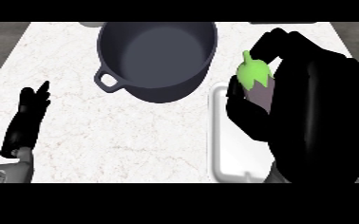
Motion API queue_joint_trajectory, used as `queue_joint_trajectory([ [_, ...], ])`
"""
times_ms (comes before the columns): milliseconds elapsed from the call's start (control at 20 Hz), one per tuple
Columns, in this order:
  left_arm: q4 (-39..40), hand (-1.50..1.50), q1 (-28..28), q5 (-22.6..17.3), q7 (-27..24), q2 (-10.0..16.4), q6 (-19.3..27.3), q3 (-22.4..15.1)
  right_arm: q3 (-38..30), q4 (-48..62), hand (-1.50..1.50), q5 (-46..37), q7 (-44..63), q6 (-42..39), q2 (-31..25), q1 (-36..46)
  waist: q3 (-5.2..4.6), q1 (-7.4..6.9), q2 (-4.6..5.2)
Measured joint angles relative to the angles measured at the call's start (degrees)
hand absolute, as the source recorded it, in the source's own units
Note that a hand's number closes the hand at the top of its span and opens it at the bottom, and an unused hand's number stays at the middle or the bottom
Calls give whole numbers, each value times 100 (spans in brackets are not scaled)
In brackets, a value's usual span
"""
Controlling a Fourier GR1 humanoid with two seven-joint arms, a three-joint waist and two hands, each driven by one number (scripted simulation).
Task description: Pick the eggplant from the tray and place it in the pot
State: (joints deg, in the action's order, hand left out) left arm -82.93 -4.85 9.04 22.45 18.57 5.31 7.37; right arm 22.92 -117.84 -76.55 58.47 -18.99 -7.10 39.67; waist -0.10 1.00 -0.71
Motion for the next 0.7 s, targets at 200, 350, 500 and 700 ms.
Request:
queue_joint_trajectory([
  [200, 75, 0, -123, 63, 9, -35, -4, -45, 74, 338, 150, -13, 150, -272, 404, 937, -3, -102, 26],
  [350, 87, 0, -136, 87, -68, -91, -16, -99, -185, 897, 150, 288, 224, -315, 534, 1555, -4, -170, 42],
  [500, 118, 0, -177, 77, -90, -93, -51, -97, -405, 1630, 150, 602, 304, -205, 600, 2040, -4, -236, 63],
  [700, 160, 0, -253, 67, -83, -82, -107, -96, -787, 2630, 150, 965, 351, -35, 641, 2637, -4, -289, 83],
])
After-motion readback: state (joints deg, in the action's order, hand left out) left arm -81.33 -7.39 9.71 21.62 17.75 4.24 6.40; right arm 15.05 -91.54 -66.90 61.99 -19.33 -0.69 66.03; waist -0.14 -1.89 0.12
